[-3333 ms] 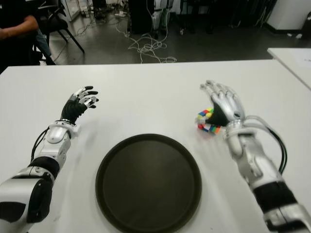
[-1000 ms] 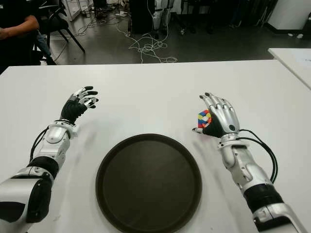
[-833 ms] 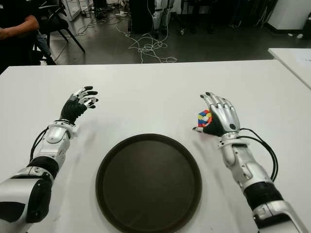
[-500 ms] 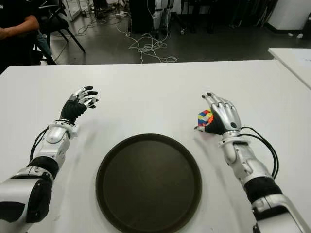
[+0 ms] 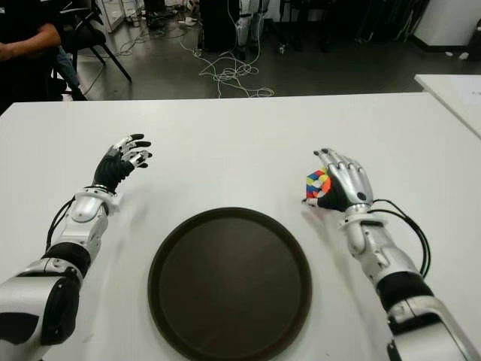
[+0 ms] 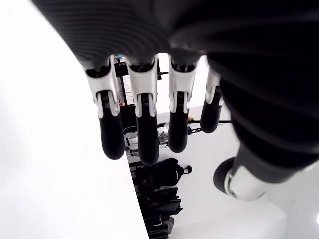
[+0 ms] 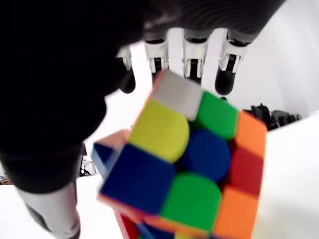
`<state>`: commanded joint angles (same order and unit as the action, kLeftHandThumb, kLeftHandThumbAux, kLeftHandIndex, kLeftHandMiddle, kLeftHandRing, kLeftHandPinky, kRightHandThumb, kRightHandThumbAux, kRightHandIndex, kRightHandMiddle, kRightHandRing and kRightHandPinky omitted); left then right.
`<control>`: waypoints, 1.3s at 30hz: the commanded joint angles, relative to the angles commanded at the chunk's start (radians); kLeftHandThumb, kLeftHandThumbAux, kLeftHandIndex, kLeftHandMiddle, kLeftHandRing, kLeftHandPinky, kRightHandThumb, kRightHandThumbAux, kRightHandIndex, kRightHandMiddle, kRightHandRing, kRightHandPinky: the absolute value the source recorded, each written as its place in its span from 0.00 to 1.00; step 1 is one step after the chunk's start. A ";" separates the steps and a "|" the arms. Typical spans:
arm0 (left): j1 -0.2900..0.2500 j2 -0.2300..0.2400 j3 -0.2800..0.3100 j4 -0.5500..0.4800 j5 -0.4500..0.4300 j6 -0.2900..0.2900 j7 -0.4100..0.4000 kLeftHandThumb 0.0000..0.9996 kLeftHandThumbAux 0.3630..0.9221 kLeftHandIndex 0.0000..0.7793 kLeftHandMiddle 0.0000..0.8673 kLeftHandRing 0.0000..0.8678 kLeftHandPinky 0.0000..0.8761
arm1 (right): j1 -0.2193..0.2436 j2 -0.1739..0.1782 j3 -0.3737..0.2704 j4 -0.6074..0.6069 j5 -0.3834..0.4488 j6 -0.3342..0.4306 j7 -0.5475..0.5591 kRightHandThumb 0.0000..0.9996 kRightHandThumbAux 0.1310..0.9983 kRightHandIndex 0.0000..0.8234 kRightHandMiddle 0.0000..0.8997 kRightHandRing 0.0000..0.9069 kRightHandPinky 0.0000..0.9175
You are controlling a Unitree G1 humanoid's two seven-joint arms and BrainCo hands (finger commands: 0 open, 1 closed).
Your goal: Pick up the Rubik's Cube and put it in the plate
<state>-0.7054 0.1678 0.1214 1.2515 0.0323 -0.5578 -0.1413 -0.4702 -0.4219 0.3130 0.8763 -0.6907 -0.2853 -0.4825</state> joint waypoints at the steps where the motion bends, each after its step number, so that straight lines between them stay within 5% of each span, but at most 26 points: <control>1: 0.000 0.000 -0.001 0.000 0.001 -0.001 0.002 0.18 0.52 0.26 0.29 0.33 0.40 | -0.003 0.001 0.003 0.009 0.000 -0.005 -0.002 0.00 0.74 0.19 0.18 0.22 0.23; 19: 0.001 0.002 -0.002 0.006 0.000 -0.018 0.009 0.18 0.54 0.26 0.30 0.34 0.40 | -0.052 0.033 0.042 0.122 0.005 0.036 0.030 0.00 0.67 0.19 0.21 0.23 0.22; 39: -0.002 0.002 0.009 0.009 -0.009 -0.011 -0.006 0.21 0.60 0.25 0.31 0.34 0.39 | -0.069 0.047 0.030 0.185 0.069 0.012 0.063 0.00 0.71 0.22 0.23 0.23 0.23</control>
<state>-0.7074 0.1694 0.1301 1.2606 0.0234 -0.5693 -0.1472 -0.5397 -0.3747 0.3425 1.0610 -0.6214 -0.2729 -0.4195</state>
